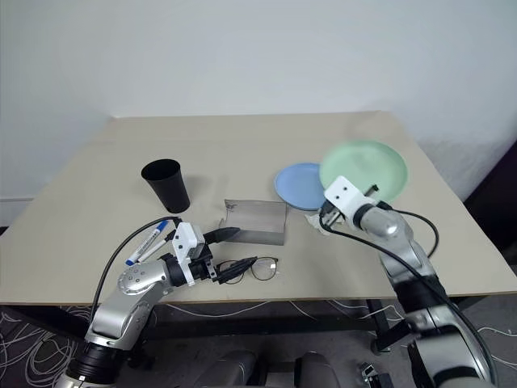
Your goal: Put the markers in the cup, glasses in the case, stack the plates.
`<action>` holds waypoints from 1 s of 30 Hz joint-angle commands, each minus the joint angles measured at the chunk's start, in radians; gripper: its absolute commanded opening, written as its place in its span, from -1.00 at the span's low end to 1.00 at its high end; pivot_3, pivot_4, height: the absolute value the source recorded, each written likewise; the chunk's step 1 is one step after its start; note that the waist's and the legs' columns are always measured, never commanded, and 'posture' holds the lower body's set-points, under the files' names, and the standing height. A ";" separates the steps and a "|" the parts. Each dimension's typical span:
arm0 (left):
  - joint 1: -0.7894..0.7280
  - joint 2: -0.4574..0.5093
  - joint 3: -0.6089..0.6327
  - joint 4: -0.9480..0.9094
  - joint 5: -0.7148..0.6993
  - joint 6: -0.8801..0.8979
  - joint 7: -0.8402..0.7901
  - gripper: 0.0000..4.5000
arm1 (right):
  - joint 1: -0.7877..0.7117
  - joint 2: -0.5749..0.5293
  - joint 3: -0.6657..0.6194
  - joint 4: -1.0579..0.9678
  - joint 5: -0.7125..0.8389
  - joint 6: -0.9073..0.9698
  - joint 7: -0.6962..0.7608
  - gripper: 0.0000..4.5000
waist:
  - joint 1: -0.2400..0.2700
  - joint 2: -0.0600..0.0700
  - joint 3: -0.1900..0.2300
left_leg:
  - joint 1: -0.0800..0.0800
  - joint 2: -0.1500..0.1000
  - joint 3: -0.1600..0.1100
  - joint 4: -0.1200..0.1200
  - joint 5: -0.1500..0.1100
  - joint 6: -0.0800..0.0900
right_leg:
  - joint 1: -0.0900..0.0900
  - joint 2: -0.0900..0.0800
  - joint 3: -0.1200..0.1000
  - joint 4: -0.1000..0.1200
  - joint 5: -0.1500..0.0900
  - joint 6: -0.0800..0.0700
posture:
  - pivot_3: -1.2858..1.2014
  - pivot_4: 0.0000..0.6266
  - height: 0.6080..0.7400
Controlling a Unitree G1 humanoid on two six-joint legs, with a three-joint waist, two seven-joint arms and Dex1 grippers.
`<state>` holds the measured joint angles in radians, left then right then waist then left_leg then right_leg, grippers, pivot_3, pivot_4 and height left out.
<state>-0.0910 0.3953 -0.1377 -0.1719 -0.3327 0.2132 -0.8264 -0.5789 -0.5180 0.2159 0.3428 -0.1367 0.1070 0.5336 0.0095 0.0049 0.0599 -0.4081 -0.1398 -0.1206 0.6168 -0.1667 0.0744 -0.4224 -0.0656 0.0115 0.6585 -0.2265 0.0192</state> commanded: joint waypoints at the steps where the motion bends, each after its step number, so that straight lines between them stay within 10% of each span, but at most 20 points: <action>1: -0.020 -0.006 0.012 -0.014 -0.002 -0.023 0.007 1.00 | -0.107 0.054 0.002 0.144 0.030 -0.120 0.068 -0.99 | 0.000 0.000 0.000 | 0.000 0.000 0.000 0.000 0.000 0.000 | 0.000 0.000 0.000 0.000 0.000 0.000 | 0.03 -1.00 0.97; 20: 0.008 0.001 0.026 -0.046 0.002 -0.031 0.049 1.00 | -0.418 0.225 -0.022 0.762 0.026 -0.389 0.222 -0.99 | -0.008 0.002 0.000 | 0.015 0.001 0.000 -0.005 0.000 0.000 | 0.010 0.007 0.003 0.001 0.000 -0.003 | 0.03 -1.00 0.97; 27: 0.010 0.002 0.025 -0.050 0.001 -0.031 0.054 1.00 | -0.432 0.230 -0.061 0.784 0.032 -0.418 0.194 -0.11 | -0.008 0.002 0.000 | 0.015 0.004 0.000 -0.005 0.000 -0.001 | 0.009 0.011 0.004 0.000 0.001 -0.004 | 0.03 -1.00 0.97; 30: 0.005 0.000 0.020 -0.046 0.002 -0.031 0.053 1.00 | -0.427 0.224 -0.074 0.771 0.036 -0.424 0.203 -0.11 | -0.008 0.002 0.000 | 0.015 0.005 0.000 -0.005 0.000 -0.001 | 0.009 0.012 0.004 0.000 0.001 -0.005 | 0.03 -1.00 0.97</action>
<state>-0.0716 0.3935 -0.1333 -0.1781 -0.3282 0.2033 -0.7741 -0.9790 -0.2873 0.1656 1.1441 -0.1189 -0.2908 0.7366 0.0012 0.0073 0.0596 -0.3927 -0.1348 -0.1202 0.6114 -0.1667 0.0730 -0.4136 -0.0535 0.0157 0.6588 -0.2251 0.0137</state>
